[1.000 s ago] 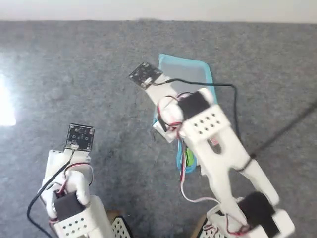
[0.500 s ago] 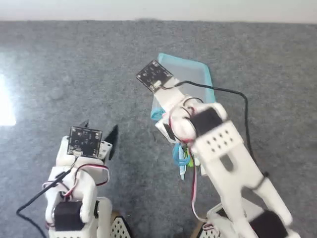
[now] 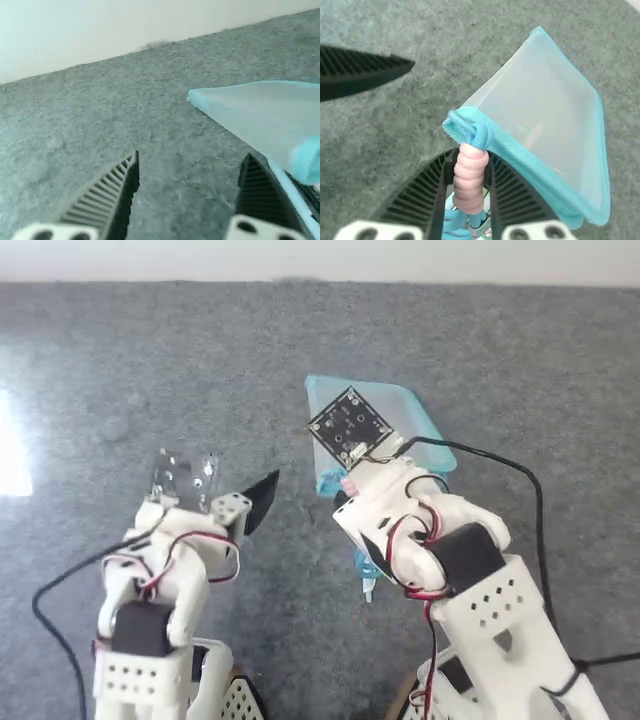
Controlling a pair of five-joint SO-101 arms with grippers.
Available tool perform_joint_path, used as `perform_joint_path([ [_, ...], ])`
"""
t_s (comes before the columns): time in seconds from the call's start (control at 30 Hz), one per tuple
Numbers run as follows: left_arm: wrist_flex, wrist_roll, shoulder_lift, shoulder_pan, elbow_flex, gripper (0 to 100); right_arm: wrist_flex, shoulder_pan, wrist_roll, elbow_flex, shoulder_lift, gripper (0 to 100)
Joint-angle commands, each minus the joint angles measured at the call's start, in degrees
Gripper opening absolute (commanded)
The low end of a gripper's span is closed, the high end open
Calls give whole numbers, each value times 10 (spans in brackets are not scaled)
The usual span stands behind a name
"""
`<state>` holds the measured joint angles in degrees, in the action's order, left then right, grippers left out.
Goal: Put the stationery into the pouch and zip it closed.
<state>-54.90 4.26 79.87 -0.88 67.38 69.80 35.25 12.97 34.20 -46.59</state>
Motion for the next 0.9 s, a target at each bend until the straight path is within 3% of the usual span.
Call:
perform_joint_path([
  [0.0,-25,-13,-25,-78,-30,304,-30,-2,11,8,-22,6],
  [0.1,-23,-13,-12,-106,-12,304,-33,-2,11,8,-22,6],
  [0.27,25,-10,-4,-105,30,303,-29,-2,11,8,-25,6],
  [0.87,63,-11,-5,-109,54,304,-29,-1,9,7,-22,6],
])
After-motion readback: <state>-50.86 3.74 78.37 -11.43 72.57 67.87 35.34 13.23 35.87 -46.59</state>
